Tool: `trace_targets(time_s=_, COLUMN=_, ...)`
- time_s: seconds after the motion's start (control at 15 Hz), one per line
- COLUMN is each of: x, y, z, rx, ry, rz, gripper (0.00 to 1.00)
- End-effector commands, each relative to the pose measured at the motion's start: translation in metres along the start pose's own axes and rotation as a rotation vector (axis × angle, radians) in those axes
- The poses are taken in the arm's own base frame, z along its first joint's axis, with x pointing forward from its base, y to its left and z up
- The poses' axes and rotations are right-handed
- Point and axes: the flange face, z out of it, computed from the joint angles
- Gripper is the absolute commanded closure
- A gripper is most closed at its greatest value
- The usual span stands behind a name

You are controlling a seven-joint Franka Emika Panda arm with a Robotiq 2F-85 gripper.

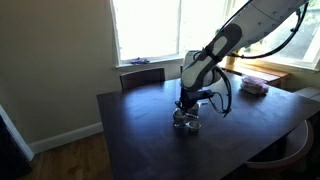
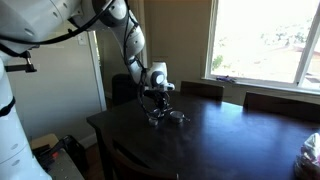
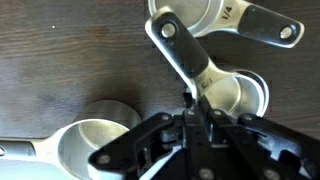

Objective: Remove the three small pots from the big pot, then remove the other smaller pots from the small pot, and finally remove the smallest mini pot from the smallest pot

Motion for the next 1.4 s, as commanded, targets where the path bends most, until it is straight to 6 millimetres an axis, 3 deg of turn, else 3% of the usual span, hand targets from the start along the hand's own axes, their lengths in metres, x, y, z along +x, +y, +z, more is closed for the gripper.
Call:
trace_targets(time_s=0.0, x=-0.008, y=0.001, z=-0.011, rx=0.005, ry=0.004, rz=0.008, gripper=0.97)
trace_targets(time_s=0.47, x=0.000, y=0.006, z=-0.013, rx=-0.021, ry=0.005, rz=0.005, gripper=0.96)
trace_targets(time_s=0.93, x=0.015, y=0.019, z=-0.013, rx=-0.125, ry=-0.064, rz=-0.141, gripper=0.96)
trace_targets(time_s=1.33, x=0.019, y=0.016, z=-0.006, rx=-0.192, ry=-0.117, rz=-0.318, gripper=0.95)
